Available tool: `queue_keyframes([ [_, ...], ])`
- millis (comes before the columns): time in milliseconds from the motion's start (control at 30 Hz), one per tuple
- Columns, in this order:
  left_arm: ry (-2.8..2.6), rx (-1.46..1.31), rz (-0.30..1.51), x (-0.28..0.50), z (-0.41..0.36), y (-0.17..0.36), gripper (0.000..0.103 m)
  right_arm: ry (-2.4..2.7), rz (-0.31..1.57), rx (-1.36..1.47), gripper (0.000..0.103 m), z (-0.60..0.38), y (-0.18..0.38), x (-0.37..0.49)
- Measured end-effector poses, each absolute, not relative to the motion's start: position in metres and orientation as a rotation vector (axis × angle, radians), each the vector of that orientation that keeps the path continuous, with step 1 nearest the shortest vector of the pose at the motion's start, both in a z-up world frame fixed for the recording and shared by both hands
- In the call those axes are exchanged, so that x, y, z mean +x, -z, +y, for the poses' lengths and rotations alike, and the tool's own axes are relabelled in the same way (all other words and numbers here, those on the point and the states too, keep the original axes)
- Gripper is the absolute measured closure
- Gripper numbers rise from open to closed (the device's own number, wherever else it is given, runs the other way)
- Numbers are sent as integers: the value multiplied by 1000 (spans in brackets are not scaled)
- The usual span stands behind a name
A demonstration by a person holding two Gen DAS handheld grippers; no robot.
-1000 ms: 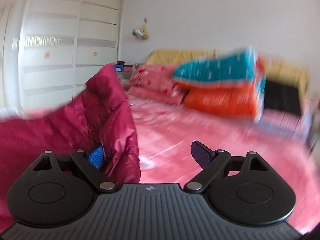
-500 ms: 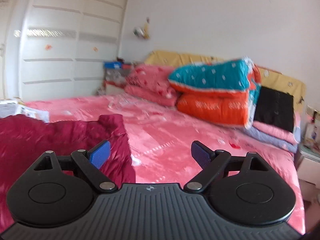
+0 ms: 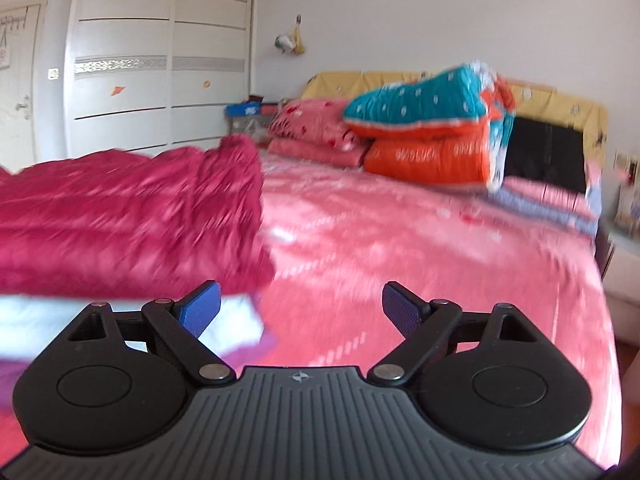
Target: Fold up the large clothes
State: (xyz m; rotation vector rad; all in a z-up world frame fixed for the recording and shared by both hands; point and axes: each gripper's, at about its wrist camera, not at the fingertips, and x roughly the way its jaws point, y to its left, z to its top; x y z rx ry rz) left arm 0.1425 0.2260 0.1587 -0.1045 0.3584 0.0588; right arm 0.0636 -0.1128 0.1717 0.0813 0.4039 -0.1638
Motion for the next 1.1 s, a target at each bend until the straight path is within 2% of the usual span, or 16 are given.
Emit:
queue_keyframes([
  [300, 5, -118, 446, 28, 176, -156, 1, 149, 452, 107, 0, -94, -197, -88],
  [533, -16, -134, 443, -45, 164, -167, 1, 126, 425, 87, 0, -76, -228, -185],
  [833, -47, -113, 448, -98, 150, -186, 1, 83, 360, 62, 0, -62, -254, -267],
  [1100, -88, -77, 411, -132, 142, -198, 1, 65, 304, 122, 0, -67, -287, -298],
])
